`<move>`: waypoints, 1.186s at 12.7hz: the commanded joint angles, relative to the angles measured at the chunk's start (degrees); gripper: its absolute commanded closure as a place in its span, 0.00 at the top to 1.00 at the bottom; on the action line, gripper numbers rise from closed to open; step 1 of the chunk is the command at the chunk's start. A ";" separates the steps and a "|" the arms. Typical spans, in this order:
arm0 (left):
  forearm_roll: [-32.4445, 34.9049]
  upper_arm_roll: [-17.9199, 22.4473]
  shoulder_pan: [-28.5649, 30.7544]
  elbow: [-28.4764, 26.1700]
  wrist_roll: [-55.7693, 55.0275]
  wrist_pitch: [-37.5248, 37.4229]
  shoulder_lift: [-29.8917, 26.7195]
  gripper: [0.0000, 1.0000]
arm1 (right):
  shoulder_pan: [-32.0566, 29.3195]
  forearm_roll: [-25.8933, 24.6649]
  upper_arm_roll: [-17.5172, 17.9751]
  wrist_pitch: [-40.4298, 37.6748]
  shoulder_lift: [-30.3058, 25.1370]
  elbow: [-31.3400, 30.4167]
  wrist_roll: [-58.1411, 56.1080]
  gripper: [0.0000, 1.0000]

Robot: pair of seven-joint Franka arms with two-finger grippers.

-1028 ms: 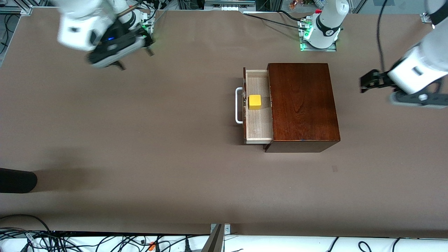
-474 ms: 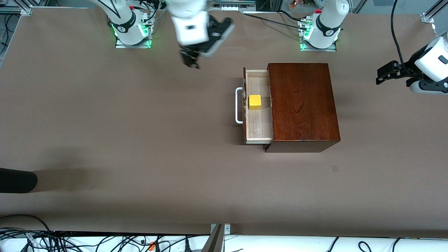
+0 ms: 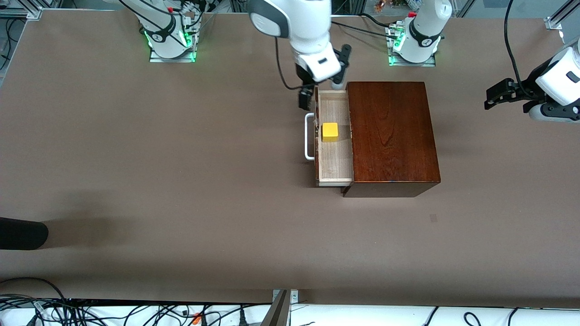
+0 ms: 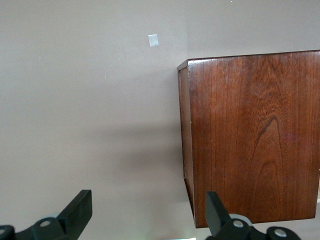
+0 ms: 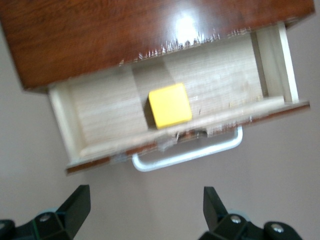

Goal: Open drawer, take yellow block, close drawer
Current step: 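Lower the right gripper into the drawer over the yellow cube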

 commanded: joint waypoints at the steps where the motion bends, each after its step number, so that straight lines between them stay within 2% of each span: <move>1: -1.04 -0.15 0.10 1.47 1.40 -0.11 0.54 1.00 | 2.77 -4.48 -0.55 -0.63 8.84 11.10 -4.87 1.00; 9: -1.13 -0.24 -0.16 2.09 1.23 -0.54 0.63 1.00 | 2.78 -5.02 -1.43 4.30 14.04 11.29 -14.64 1.00; 15: -1.13 -0.33 -0.16 2.09 1.23 -0.54 0.63 1.00 | 3.13 -5.11 -1.43 5.35 15.71 11.29 -14.74 1.00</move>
